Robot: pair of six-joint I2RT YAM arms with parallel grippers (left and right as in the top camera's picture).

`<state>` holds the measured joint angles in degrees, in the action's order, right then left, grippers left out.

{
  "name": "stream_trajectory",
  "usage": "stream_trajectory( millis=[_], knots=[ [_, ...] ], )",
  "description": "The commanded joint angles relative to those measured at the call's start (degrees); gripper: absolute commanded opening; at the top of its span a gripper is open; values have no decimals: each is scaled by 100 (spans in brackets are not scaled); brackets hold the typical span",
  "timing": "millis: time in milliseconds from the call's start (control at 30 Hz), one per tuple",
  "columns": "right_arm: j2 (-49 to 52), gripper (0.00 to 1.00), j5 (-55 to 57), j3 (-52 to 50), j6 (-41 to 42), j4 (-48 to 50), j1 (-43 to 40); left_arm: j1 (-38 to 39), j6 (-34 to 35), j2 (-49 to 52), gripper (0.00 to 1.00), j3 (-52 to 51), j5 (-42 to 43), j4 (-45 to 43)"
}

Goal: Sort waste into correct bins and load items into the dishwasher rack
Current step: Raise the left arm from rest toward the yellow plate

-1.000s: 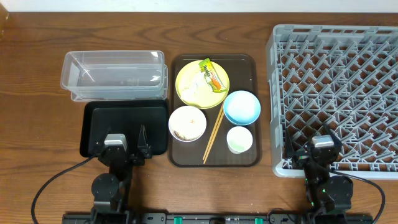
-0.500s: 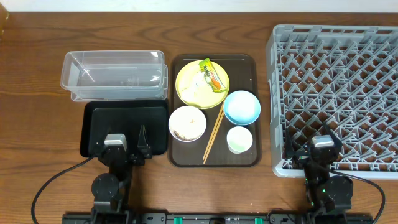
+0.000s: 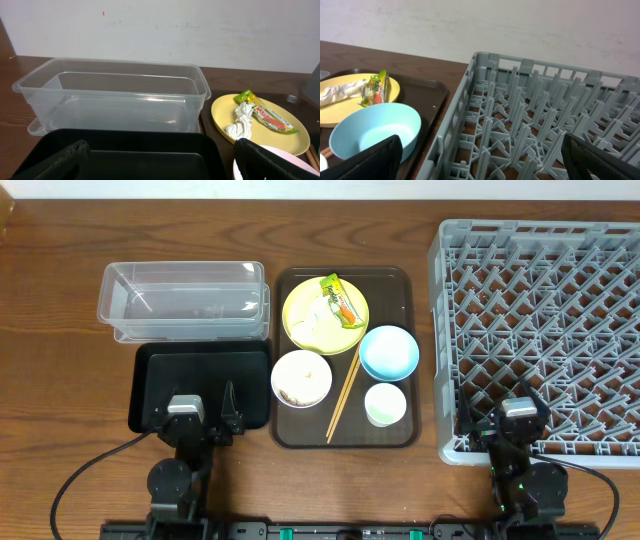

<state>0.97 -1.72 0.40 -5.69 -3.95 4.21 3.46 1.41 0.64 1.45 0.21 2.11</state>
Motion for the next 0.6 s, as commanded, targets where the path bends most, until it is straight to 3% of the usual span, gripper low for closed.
stream_trajectory(
  millis=[0,333,567],
  knots=[
    [-33,99,-2,-9,-57,-15,31,-24,-76,-35,94,-122,-72,197],
    [-11,99,339,63,354,-74,26,-24,286,76,94,63,-68,221],
    [481,99,321,691,551,-236,26,-24,339,1349,94,1110,-68,671]
  ],
)
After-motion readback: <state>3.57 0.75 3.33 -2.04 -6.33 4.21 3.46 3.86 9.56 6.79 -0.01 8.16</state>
